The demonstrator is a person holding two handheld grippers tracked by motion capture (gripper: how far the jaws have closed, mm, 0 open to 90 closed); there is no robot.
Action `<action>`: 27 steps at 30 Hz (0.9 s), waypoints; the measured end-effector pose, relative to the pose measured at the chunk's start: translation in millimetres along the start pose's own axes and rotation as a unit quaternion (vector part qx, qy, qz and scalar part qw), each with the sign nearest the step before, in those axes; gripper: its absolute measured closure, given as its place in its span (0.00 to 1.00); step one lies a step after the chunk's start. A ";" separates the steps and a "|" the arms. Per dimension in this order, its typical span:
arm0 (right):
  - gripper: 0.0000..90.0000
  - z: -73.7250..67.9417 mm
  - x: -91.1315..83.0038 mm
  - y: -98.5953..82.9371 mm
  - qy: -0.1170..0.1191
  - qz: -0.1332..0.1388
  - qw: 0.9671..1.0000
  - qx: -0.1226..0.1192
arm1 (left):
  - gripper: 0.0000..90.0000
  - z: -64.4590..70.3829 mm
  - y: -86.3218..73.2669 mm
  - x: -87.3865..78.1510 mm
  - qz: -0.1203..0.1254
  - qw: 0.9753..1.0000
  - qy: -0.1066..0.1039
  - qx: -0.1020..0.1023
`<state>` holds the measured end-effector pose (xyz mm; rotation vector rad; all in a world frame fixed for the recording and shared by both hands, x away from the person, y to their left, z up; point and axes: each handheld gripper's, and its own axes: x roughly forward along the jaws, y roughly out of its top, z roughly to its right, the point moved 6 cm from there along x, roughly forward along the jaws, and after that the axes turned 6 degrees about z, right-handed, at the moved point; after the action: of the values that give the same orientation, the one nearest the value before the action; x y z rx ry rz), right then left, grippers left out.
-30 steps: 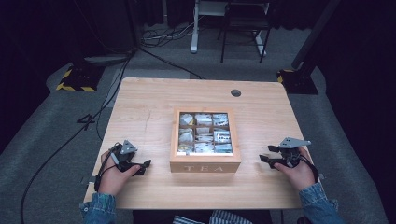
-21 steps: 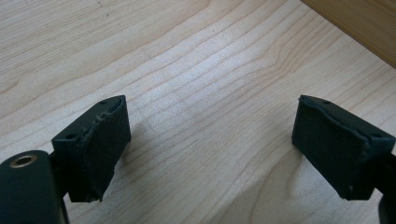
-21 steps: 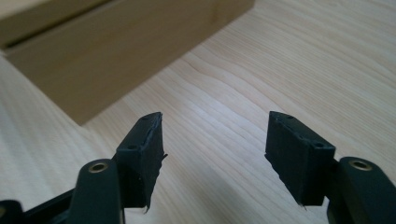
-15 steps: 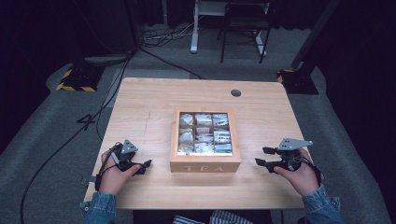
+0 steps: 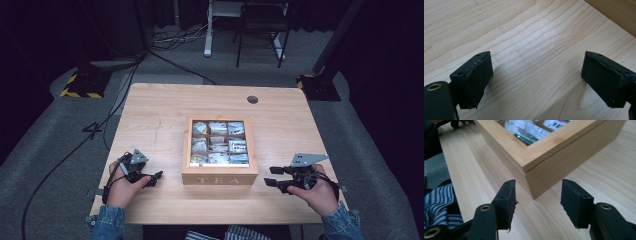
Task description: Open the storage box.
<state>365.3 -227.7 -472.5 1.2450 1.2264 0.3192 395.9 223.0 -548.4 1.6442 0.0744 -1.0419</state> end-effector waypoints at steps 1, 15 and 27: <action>0.53 -2.3 2.0 -0.1 0.004 -0.001 1.000 0.000 | 0.12 0.0 0.0 0.1 0.000 1.000 0.000 0.000; 0.70 -7.6 29.4 -1.7 0.004 0.008 1.000 -0.017 | 0.12 0.4 0.2 0.5 0.001 1.000 -0.001 -0.002; 0.72 -5.7 32.8 0.1 -0.005 0.018 0.999 -0.032 | 0.12 0.0 0.3 0.4 -0.001 1.000 0.000 0.001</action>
<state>373.3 -199.7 -488.6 1.2138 1.1787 0.3749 396.4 222.8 -548.4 1.6457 0.0753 -1.0424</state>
